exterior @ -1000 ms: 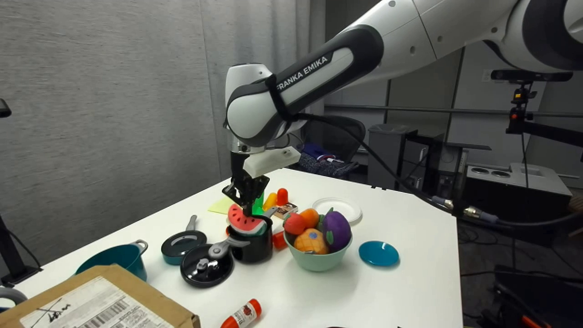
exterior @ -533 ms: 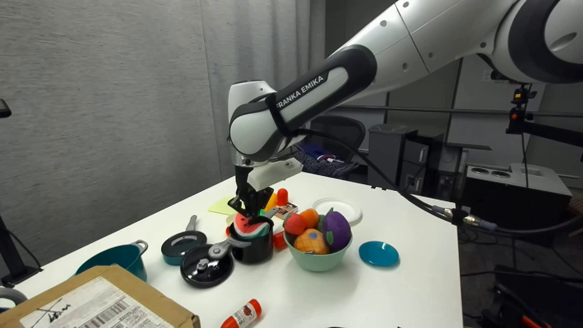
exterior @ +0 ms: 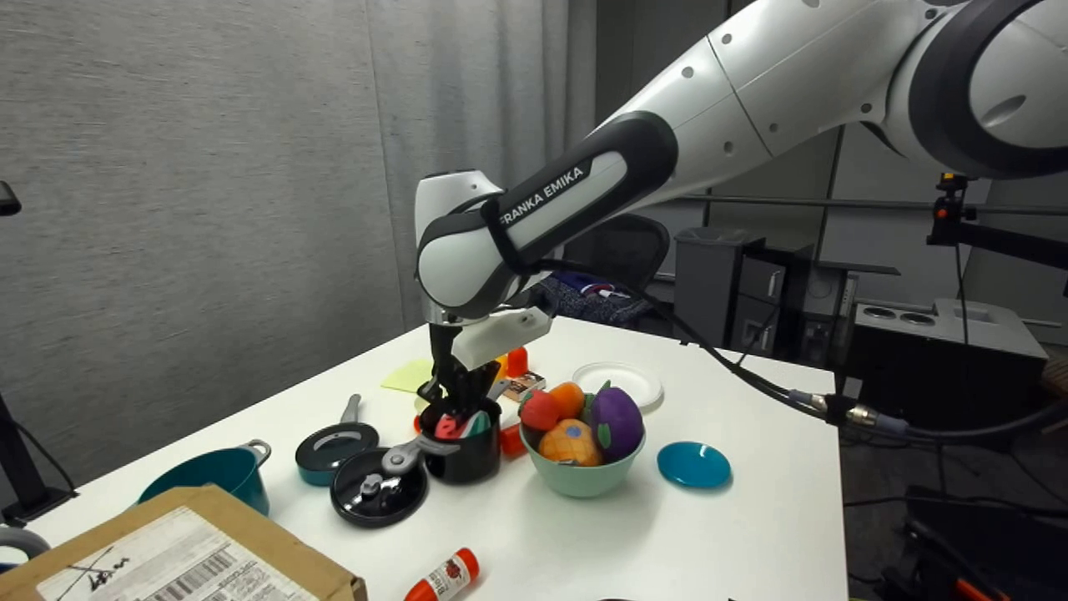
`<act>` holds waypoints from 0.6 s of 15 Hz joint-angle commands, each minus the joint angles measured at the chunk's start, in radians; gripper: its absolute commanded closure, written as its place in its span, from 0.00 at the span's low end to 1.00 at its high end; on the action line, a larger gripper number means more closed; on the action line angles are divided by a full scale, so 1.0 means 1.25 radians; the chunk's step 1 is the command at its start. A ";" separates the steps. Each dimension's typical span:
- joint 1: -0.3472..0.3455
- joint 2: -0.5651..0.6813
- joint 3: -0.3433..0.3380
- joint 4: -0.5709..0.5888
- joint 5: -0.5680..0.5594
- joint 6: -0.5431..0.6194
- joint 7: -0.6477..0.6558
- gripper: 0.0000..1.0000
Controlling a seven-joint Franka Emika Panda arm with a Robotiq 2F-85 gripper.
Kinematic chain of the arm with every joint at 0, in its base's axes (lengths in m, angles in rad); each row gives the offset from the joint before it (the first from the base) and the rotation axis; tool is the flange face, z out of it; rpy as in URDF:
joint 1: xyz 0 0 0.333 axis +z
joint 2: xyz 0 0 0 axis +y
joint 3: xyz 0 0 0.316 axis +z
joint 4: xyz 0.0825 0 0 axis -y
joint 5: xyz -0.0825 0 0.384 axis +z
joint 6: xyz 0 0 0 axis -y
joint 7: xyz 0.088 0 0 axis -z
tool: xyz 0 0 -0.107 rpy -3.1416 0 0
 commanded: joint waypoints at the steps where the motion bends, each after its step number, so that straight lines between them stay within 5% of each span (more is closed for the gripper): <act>1: -0.010 0.042 0.012 0.063 0.017 -0.022 -0.025 1.00; 9: -0.010 -0.075 0.013 0.075 0.016 -0.070 -0.034 1.00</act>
